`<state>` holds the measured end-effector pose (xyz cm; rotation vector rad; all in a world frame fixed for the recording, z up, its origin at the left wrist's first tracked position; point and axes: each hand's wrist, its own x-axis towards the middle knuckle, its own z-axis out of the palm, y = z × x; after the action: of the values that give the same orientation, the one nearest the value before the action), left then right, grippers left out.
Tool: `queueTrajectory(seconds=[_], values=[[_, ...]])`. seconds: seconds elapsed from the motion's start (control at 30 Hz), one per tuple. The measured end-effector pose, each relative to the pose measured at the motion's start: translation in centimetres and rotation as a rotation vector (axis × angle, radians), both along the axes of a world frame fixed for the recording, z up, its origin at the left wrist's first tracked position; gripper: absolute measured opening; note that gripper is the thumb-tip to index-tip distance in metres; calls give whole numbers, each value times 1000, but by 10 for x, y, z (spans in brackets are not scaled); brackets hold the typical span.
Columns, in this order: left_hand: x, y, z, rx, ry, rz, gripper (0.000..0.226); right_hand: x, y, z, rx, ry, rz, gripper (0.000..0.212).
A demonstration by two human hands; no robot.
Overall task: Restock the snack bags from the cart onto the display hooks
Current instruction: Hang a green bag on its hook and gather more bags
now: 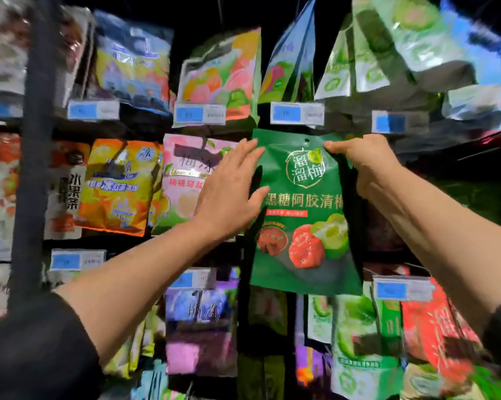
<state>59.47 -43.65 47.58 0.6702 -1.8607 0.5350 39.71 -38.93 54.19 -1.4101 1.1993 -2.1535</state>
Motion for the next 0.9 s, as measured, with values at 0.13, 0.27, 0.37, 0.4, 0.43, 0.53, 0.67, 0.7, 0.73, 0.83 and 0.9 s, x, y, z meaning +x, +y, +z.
queueTrajectory(seconds=[0.13, 0.27, 0.37, 0.4, 0.43, 0.53, 0.67, 0.7, 0.73, 0.83, 0.9], values=[[-19, -26, 44, -15, -184, 142, 70, -3, -35, 16, 17, -24, 24, 22], [-37, -52, 75, -10, -284, 242, 71, -6, -66, 28, 6, -41, -57, 29], [-43, -63, 84, -12, -320, 301, 70, -10, -83, 35, 16, -37, -83, 43], [-45, -66, 83, -15, -319, 300, 70, -11, -87, 36, 23, -28, -94, 48], [-46, -68, 81, -24, -312, 289, 70, -12, -90, 36, 27, -19, -100, 50], [-47, -76, 71, -67, -265, 251, 70, -19, -101, 33, 33, -10, -84, 44], [-47, -87, 64, -102, -216, 205, 71, -26, -110, 30, 22, 15, -100, 35], [-48, -89, 64, -108, -206, 194, 71, -27, -112, 31, 11, 25, -106, 34], [-48, -91, 64, -113, -197, 185, 71, -27, -112, 31, 0, 44, -110, 32], [-50, -96, 62, -131, -185, 179, 70, -32, -111, 32, -8, 95, -98, 34], [-50, -98, 61, -143, -182, 174, 70, -36, -110, 30, -5, 111, -96, 30]])
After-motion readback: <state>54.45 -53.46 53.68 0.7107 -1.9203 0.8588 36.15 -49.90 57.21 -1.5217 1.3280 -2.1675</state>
